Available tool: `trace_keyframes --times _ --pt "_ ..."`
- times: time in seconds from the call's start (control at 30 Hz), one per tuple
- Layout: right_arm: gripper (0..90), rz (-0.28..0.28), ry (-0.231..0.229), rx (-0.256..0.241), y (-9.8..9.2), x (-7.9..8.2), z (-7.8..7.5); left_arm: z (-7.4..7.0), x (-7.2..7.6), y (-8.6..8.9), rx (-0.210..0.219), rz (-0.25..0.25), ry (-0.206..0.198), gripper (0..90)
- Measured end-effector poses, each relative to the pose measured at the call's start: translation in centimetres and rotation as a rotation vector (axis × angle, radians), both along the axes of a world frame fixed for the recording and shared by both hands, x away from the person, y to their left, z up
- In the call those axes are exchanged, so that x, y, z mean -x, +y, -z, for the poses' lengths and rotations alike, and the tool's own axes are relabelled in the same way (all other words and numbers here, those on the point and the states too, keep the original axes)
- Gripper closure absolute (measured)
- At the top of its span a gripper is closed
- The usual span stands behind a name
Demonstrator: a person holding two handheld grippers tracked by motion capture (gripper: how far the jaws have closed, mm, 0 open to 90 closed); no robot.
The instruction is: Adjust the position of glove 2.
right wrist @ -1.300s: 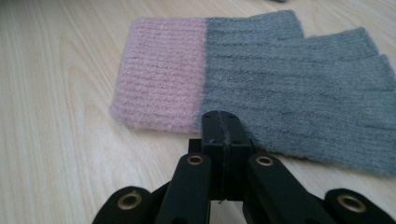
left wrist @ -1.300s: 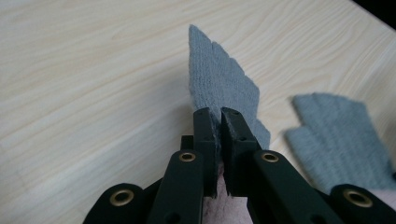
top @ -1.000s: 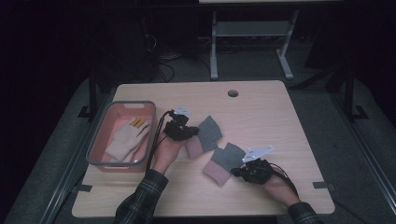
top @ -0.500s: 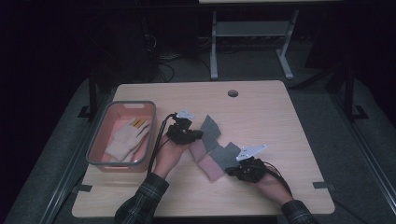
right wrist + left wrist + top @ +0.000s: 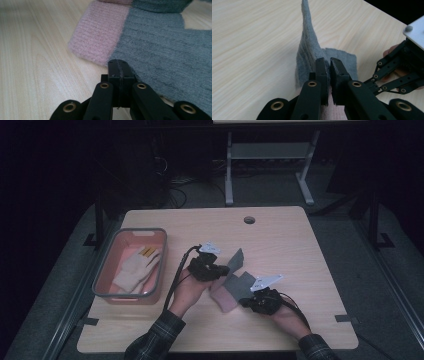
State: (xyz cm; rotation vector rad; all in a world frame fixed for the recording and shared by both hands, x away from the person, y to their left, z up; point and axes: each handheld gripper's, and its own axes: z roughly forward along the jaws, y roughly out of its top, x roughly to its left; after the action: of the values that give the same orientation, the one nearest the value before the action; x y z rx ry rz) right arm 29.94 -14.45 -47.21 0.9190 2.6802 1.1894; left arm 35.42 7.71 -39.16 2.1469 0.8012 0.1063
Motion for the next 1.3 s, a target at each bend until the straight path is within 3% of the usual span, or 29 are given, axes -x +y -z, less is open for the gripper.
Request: trace_keyframes --times 0.3,0.43,0.53,0.67,0.8,0.97,1.0,1.1,1.17,1.3 --pt "86.2 0.017 -0.018 -0.024 -1.0 0.0 -0.6 0.8 0.6 -1.2 0.017 0.057 0.041 82.4" --pt "81.4 0.077 -0.038 -0.052 -3.4 -0.2 -1.5 1.0 0.8 -1.5 0.038 0.086 0.076 81.5" --pt "76.4 0.138 -0.046 -0.056 -5.5 -0.2 -2.0 1.1 0.9 -1.7 0.026 0.095 0.077 79.1" --pt "68.8 0.2 -0.049 -0.055 -8.3 -0.2 -2.3 1.2 1.0 -1.7 0.015 0.098 0.08 84.0" --pt "56.8 0.246 -0.074 -0.045 -10.7 0.1 -2.1 1.6 1.3 -1.9 -0.016 0.102 0.064 85.3" --pt "47.9 0.273 -0.06 0.006 -12.0 0.8 -1.1 2.3 1.0 -2.3 -0.075 0.09 0.023 73.8" --pt "46.7 0.278 -0.063 0.024 -12.2 1.0 -0.9 2.5 0.9 -2.4 -0.067 0.087 0.028 72.7" --pt "44.4 0.293 -0.059 0.05 -12.4 1.1 -0.4 3.3 0.4 -2.7 -0.128 0.057 -0.003 67.8" --pt "44.2 0.296 -0.058 0.052 -12.4 0.9 -0.3 4.2 -0.2 -2.8 -0.129 0.038 0.019 67.2" --pt "43.8 0.294 -0.061 0.061 -12.1 0.9 -0.2 5.5 -0.7 -3.0 -0.164 0.054 0.028 70.4"
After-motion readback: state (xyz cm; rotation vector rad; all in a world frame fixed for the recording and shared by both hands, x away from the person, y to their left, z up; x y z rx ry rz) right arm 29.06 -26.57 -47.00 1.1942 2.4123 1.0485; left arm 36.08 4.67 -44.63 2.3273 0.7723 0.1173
